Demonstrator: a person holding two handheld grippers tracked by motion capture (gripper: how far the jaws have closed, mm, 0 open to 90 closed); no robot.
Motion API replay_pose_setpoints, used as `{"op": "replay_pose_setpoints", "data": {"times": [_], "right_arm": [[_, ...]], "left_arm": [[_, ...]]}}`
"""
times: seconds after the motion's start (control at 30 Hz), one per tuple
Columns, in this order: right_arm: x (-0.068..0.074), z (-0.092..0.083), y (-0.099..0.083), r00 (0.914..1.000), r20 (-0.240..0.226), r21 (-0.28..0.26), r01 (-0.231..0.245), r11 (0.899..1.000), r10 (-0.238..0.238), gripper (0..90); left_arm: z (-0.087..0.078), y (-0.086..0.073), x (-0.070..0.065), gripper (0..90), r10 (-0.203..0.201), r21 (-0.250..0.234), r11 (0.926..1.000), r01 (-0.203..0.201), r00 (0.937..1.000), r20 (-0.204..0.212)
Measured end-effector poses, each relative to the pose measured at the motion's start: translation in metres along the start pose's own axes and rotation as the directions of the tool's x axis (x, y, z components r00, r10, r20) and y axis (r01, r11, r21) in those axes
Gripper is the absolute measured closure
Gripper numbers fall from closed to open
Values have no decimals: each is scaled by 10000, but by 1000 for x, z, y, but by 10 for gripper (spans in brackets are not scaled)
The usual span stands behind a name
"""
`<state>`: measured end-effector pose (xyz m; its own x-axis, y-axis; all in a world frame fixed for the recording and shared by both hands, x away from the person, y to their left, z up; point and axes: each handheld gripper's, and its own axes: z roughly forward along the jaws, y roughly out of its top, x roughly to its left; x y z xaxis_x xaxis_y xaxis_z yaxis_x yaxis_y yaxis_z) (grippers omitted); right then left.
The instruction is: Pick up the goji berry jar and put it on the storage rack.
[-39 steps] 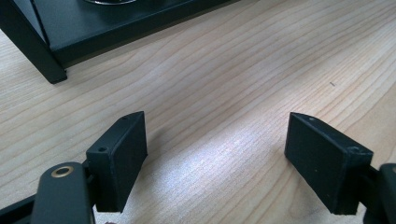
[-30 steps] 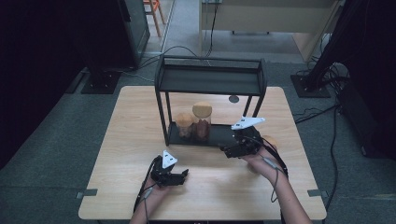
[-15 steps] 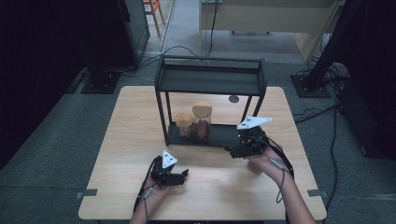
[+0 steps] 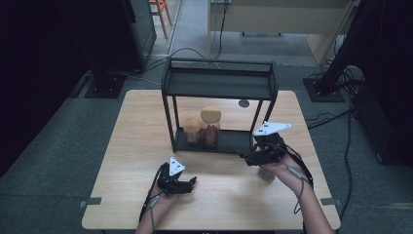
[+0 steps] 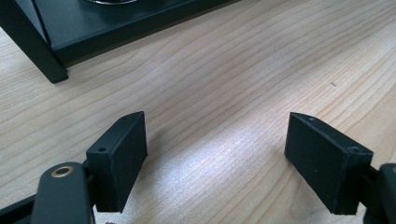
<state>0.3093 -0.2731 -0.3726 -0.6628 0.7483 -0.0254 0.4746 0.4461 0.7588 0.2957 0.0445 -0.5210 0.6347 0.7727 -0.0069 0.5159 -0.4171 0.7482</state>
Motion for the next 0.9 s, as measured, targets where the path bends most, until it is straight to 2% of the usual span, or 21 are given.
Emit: {"op": "replay_pose_setpoints", "data": {"times": [0.33,0.6,0.9], "right_arm": [[-3,-6,-3,10000,-16,111,73,9999,-73,194],[-7,-10,-7,10000,22,168,-50,9998,50,194],[-11,-14,-10,9997,-201,228,-142,9996,146,193]], "left_arm": [[0,0,0,214,3,11,10000,-3,10000,5],[0,0,0,214,5,12,10000,-5,10000,6],[0,0,0,214,16,19,10000,-16,10000,3]]}}
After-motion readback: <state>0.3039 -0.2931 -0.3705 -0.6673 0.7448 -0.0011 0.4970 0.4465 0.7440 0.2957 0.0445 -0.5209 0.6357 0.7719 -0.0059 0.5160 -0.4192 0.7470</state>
